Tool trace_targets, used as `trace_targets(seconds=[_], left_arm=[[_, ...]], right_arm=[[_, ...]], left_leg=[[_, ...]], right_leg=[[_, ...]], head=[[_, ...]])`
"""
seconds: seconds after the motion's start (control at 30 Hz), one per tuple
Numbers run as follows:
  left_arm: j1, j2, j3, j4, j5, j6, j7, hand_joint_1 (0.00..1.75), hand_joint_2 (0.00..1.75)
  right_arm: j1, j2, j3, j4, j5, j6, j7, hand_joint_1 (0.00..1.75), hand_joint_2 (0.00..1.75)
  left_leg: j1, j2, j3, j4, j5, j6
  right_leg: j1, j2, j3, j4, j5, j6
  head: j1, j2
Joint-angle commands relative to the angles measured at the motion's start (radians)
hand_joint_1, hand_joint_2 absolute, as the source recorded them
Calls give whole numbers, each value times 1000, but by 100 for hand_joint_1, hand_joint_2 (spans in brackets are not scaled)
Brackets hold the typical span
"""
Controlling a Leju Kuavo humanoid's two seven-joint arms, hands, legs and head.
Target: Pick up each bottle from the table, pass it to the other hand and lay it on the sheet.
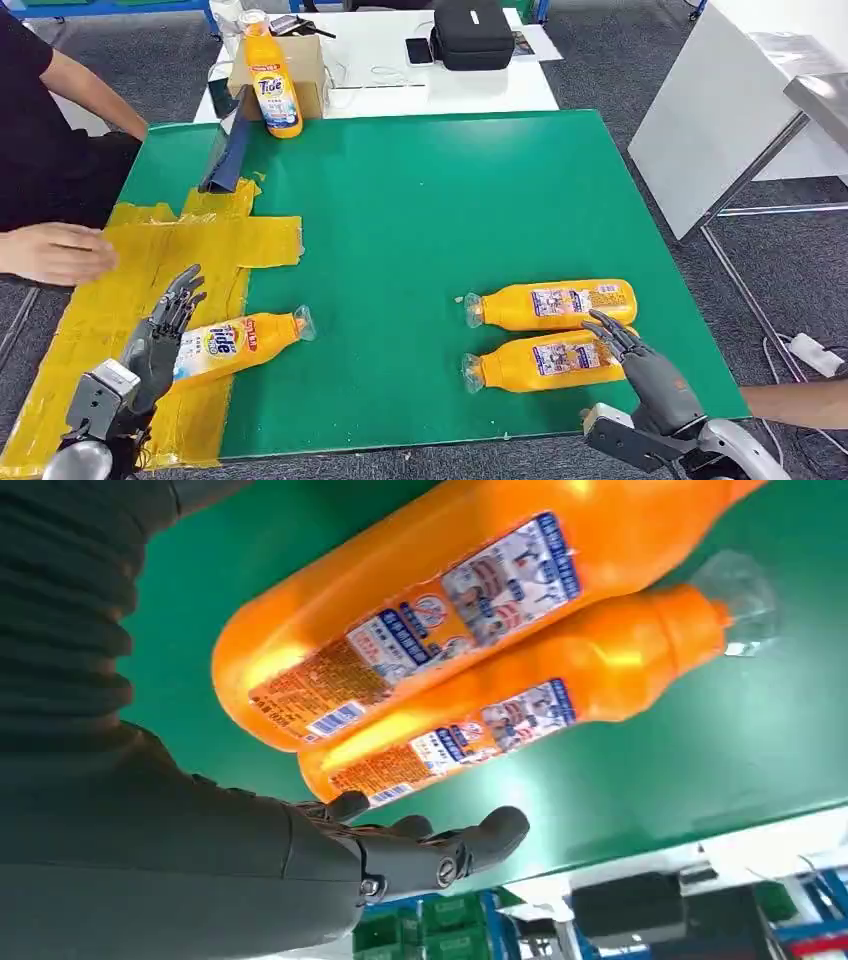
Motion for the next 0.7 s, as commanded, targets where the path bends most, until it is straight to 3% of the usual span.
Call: trace_targets(seconds=[0.03,0.7], left_arm=[[-16,-39,1,-13,7,4,6,0,0],[-36,-30,-17,-1,38,-3,16,0,0]], right_arm=[[-50,-18,43,107,26,11,23,0,175],[-127,-66,125,186,53,46,60,0,175]], left_leg=[[0,0,2,-1,0,0],[0,0,2,-1,0,0]], right_leg=[[0,2,2,-1,0,-1],[0,2,2,-1,0,-1]], head=[[0,0],[0,0]])
